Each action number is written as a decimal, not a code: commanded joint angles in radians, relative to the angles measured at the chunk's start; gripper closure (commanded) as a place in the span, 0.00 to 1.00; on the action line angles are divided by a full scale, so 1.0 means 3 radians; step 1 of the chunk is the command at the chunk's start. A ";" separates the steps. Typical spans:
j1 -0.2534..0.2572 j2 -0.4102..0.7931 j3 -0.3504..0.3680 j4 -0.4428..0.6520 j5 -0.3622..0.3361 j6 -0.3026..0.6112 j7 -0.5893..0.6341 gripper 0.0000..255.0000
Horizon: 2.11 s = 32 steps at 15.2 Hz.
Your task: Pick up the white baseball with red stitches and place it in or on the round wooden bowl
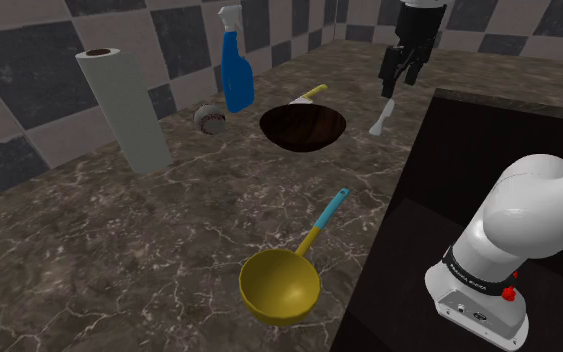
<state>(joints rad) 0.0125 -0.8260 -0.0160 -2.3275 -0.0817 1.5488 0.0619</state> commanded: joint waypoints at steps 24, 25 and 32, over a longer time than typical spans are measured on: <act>0.0453 0.2169 0.0616 0.1463 0.0815 0.0970 0.0695 0.00; 0.0470 0.2274 0.0639 0.1571 0.0828 0.0985 0.0722 0.00; 0.0605 0.3053 0.0788 0.2463 0.0848 0.1007 0.0925 0.00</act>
<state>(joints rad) 0.1866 0.0544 0.2137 -1.6303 0.1734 1.8503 0.3291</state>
